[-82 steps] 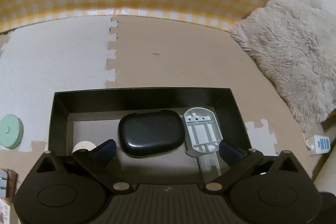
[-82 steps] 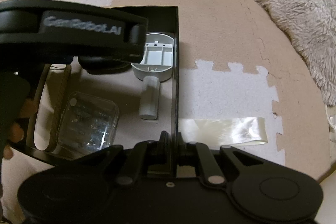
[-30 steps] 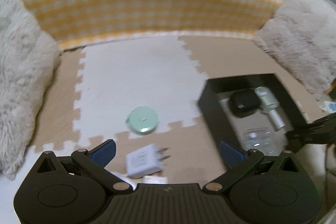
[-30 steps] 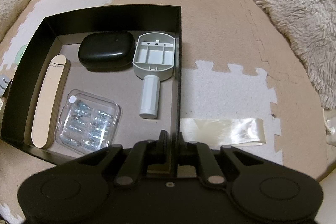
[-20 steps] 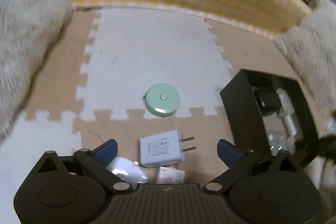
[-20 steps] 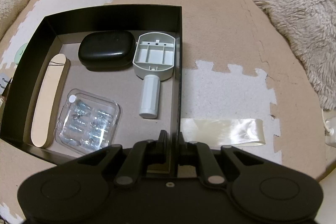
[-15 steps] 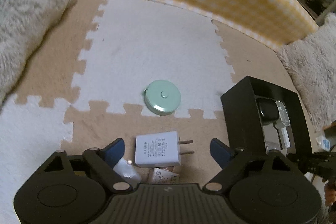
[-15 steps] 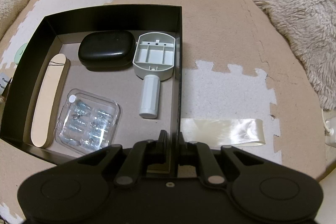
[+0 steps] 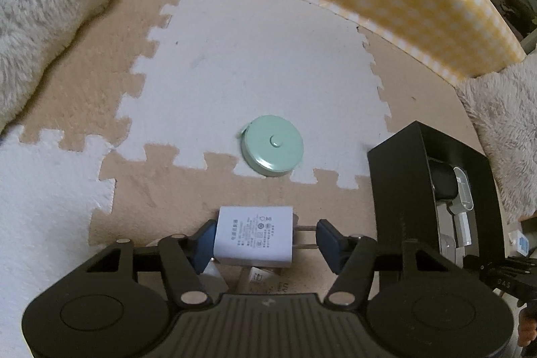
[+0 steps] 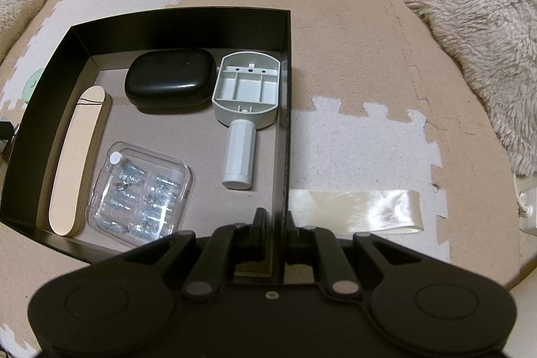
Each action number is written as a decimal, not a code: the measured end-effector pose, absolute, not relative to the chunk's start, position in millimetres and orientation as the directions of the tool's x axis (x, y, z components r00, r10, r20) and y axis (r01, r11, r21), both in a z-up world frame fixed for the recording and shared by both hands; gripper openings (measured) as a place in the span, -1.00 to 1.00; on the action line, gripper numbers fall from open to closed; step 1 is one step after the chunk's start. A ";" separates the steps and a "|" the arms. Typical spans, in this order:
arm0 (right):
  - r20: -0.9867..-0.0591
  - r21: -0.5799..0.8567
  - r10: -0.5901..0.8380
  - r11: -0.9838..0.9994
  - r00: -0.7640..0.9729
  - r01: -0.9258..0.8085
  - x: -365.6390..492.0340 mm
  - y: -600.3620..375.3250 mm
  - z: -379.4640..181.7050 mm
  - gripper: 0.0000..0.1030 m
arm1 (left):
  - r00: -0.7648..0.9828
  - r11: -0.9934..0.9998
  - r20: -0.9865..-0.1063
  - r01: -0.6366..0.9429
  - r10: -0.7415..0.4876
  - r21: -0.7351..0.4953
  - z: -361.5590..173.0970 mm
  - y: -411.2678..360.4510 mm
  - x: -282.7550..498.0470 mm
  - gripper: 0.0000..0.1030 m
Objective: Organize rigid objects
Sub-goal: 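Carry the white charger plug into the black box and release it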
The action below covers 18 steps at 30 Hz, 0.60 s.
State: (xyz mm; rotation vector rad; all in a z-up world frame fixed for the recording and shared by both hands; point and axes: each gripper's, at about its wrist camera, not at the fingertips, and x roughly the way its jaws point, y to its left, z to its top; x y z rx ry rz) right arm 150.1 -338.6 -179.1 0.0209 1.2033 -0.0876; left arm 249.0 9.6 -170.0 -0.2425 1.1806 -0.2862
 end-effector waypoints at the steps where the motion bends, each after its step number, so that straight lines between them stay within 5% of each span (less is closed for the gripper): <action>1: -0.933 -0.030 -0.057 0.996 0.356 0.079 150.1 -338.6 -179.1 -0.79 | 0.359 0.939 -0.869 0.091 -0.342 -0.332 -168.6 9.4 248.3 0.24; 8: -0.933 -0.031 -0.057 0.996 0.356 0.079 150.0 -338.6 -179.1 -0.79 | 0.431 0.934 -0.831 0.113 -0.353 -0.339 -145.1 3.3 242.0 0.23; 18: -0.932 -0.030 -0.056 0.996 0.357 0.078 150.0 -338.9 -179.0 -0.79 | 0.411 0.840 -0.733 0.274 -0.542 -0.468 -112.5 -62.1 214.8 0.23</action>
